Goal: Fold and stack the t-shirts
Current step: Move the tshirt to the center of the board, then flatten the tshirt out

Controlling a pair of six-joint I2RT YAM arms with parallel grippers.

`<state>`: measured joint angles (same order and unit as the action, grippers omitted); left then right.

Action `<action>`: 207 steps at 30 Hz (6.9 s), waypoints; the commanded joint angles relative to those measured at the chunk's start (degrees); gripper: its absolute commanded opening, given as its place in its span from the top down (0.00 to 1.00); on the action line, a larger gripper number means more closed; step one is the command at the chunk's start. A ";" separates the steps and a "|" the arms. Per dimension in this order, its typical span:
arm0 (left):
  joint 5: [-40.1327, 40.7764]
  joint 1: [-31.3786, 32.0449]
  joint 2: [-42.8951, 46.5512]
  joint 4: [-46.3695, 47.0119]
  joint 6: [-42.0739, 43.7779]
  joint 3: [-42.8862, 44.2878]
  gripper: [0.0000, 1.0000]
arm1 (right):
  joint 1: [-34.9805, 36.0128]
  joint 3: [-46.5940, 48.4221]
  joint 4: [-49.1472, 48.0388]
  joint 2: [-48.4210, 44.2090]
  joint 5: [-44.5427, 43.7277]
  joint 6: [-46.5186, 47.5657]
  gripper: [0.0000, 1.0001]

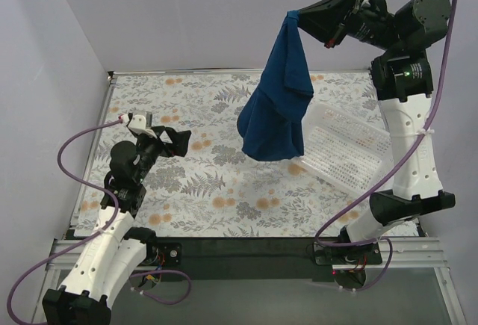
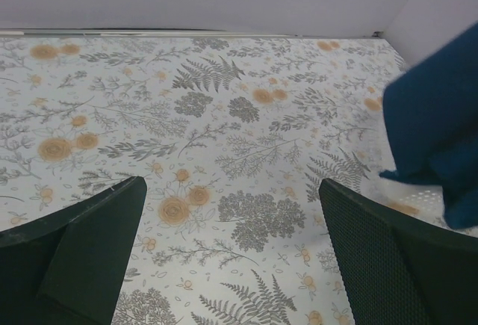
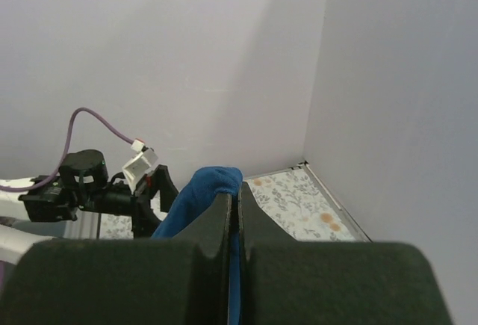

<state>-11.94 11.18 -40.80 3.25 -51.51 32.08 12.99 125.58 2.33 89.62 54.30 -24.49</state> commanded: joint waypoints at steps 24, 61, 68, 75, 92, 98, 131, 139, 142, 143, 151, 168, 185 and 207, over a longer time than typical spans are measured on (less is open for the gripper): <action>7.64 0.25 6.17 0.80 2.29 -1.75 0.06 | 24.27 -18.25 15.68 1.70 -24.76 35.36 0.99; -8.53 1.74 1.07 -0.52 -0.35 1.59 0.06 | -1.04 -76.18 36.17 -18.09 -40.50 67.82 0.30; -8.89 2.00 1.16 -0.43 -0.53 1.50 0.06 | -1.13 -76.89 33.45 -15.27 -45.16 66.60 0.76; -9.32 2.09 0.81 -0.43 -0.53 1.50 0.06 | -1.13 -70.14 28.18 -9.84 -45.34 60.27 0.99; -8.27 2.44 -1.74 -0.35 0.88 1.15 0.06 | -2.35 -17.57 21.58 33.33 -73.89 33.11 0.99; -8.80 2.44 -3.06 -0.17 0.79 1.15 0.06 | -4.81 -13.70 20.09 37.46 -75.75 31.08 0.93; 7.10 17.73 -52.00 -20.72 -4.74 33.56 0.32 | -3.15 -75.29 13.24 -25.19 -1.75 56.14 0.02; 5.71 18.61 -61.85 -23.90 -5.97 39.99 0.52 | -4.99 -80.49 8.75 -26.52 -0.69 53.41 0.02; 3.07 18.79 -62.12 -22.85 -5.80 41.22 0.76 | -5.26 -80.49 8.83 -25.91 -0.87 53.32 0.02; 2.63 18.96 -61.51 -22.50 -5.54 41.75 0.98 | -5.43 -80.58 8.83 -25.73 -0.87 53.32 0.02; 3.68 18.97 -46.85 -17.40 -2.20 36.40 1.00 | -5.96 -80.49 8.75 -24.06 -0.52 52.09 0.02; 5.62 18.70 -12.83 -21.96 -12.28 13.74 1.00 | 1.41 -74.78 10.85 -8.16 -2.09 46.81 0.11; 10.36 18.62 -1.04 -28.91 -32.69 0.54 1.00 | 8.45 -38.85 21.14 28.12 -11.50 41.81 0.24; 18.80 18.62 1.16 -30.41 -23.91 9.67 1.00 | -1.37 -41.96 32.72 5.23 -10.53 56.27 0.99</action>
<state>4.36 29.82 -40.77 -27.86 -78.37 38.92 16.08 87.33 30.98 105.23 41.15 23.14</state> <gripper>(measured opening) 0.043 0.012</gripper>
